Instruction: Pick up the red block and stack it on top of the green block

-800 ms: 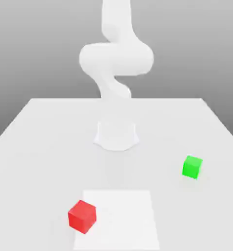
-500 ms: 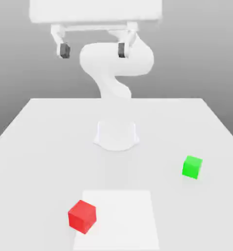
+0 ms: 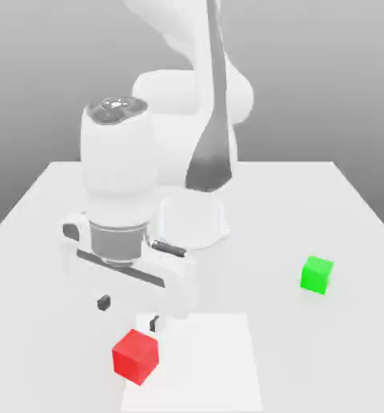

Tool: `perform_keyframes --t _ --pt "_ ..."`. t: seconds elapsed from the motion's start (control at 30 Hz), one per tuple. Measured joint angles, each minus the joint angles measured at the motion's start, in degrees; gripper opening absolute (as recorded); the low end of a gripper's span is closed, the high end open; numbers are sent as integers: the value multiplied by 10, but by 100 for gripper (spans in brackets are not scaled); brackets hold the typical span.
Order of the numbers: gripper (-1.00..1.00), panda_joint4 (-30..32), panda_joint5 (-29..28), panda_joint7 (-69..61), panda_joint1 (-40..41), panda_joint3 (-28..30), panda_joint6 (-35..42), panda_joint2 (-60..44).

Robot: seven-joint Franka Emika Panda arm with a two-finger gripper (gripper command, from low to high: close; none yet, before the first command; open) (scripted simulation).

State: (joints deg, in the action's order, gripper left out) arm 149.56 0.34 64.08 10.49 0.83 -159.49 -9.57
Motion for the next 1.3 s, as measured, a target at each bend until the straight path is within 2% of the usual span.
perform_keyframes --t 0.1,0.13,0.37,0.53,0.6,0.77,0.87,1.17,1.3 --pt "0 -8 4 -1 2 -2 -52 -62" --pt "-100 -10 4 -2 2 -3 -66 -79" --pt "-100 -10 3 0 3 -4 -68 -82" --pt "-100 3 0 2 3 -3 7 8" --pt "-100 17 14 26 -21 -25 26 42" --pt "-100 64 72 126 -167 -88 48 116" --pt "-100 95 100 194 -213 -126 57 157" --pt "-100 188 182 400 -368 -286 75 269" --pt "-100 196 178 428 -373 -310 56 263"
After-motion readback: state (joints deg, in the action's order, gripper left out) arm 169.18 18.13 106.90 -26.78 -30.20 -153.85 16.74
